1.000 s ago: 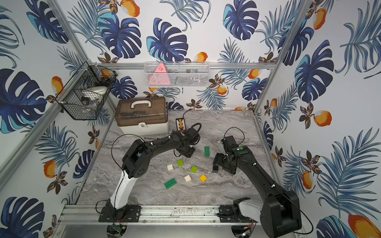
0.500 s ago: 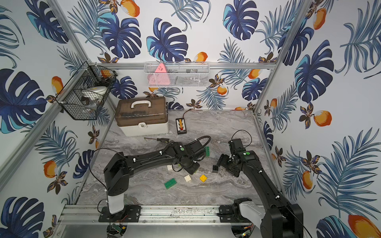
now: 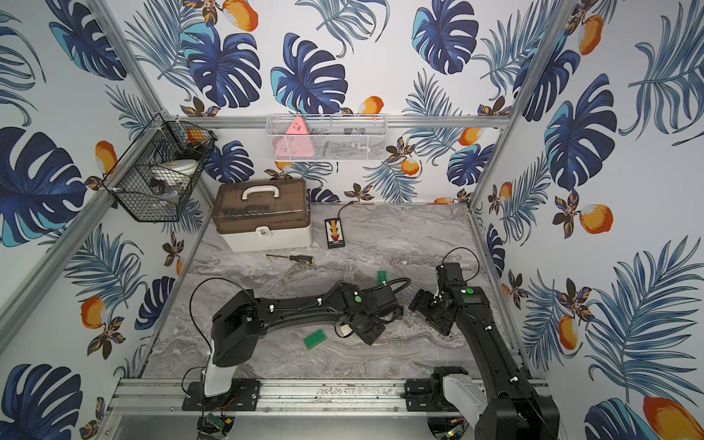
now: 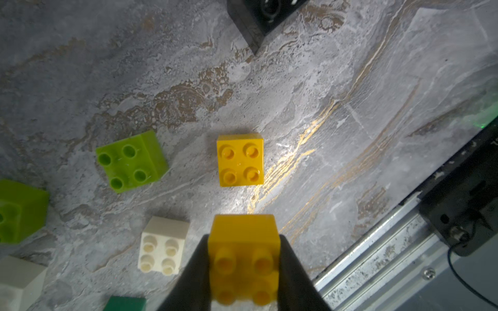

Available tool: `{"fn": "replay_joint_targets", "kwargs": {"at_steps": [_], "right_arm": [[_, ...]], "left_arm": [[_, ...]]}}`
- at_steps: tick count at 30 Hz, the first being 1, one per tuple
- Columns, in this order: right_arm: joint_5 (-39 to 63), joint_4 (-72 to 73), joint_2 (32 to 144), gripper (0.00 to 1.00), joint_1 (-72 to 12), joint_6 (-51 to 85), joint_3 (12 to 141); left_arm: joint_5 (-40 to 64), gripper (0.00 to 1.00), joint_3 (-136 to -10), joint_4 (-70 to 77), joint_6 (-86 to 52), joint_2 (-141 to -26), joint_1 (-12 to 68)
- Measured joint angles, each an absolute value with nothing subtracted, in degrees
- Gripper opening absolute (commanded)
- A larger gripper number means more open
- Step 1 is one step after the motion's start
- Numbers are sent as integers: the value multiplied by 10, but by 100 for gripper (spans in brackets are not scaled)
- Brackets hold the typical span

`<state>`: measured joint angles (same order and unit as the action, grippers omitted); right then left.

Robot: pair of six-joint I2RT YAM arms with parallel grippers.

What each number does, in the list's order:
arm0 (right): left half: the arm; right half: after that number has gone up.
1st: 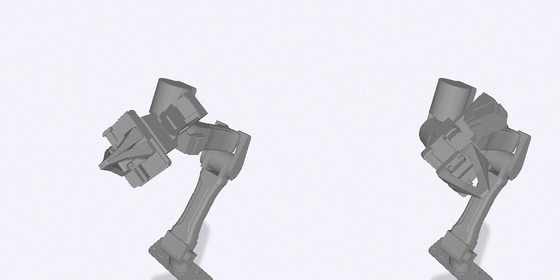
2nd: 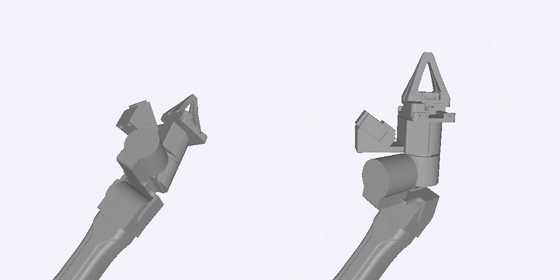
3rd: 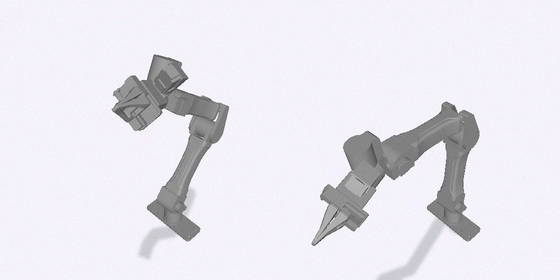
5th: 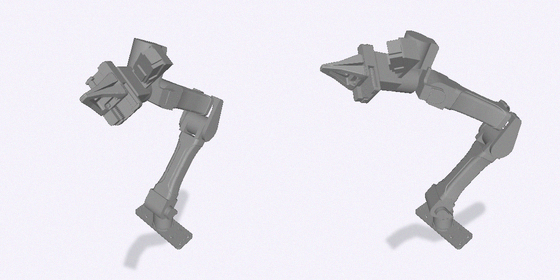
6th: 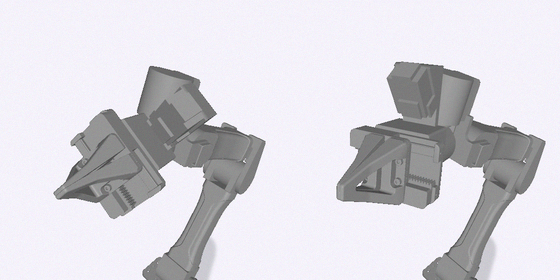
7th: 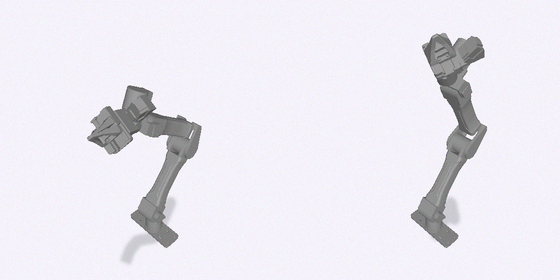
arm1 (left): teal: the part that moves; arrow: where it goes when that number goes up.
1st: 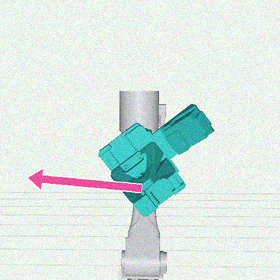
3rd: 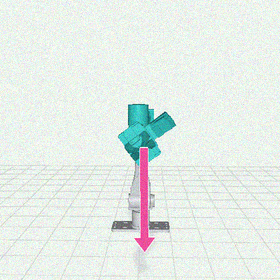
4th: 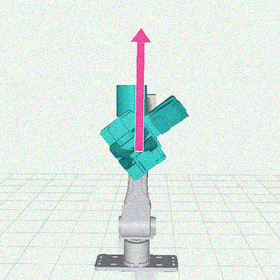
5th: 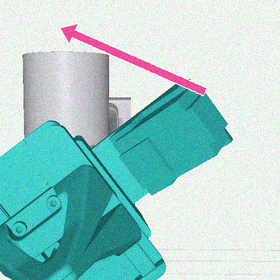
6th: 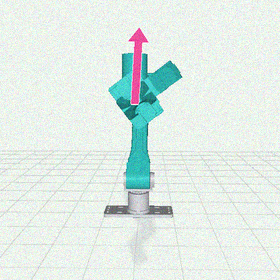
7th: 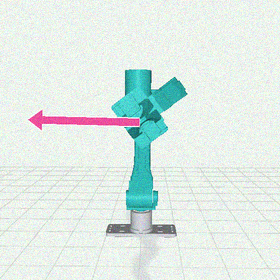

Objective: Assemble a giraffe with lego
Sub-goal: Assemble the lego brick with the lego brick.

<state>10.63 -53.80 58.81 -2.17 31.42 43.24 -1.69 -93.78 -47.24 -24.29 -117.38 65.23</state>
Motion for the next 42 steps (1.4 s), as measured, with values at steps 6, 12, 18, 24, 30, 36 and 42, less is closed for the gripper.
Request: {"fn": "replay_joint_targets", "kwargs": {"at_steps": [6,12,18,24,30,36,42], "right_arm": [[107,-541,593,85,-19,307,433],[108,-543,594,86,-15,306,434],[108,-543,594,86,-10,306,434],[108,-543,593,86,-6,306,433],[108,-543,593,86,-3,306,433],[108,-543,593,86,-2,306,433],[108,-543,592,86,-1,306,433]], "left_arm": [[-19,27,-966,-456,-244,-1207,653],[-25,27,-976,-454,-244,-1221,653],[-36,27,-970,-452,-243,-1223,653],[-43,27,-970,-447,-240,-1227,652],[-47,27,-970,-443,-238,-1232,650],[-50,27,-970,-437,-233,-1234,650],[-53,27,-971,-435,-225,-1237,650]]}}
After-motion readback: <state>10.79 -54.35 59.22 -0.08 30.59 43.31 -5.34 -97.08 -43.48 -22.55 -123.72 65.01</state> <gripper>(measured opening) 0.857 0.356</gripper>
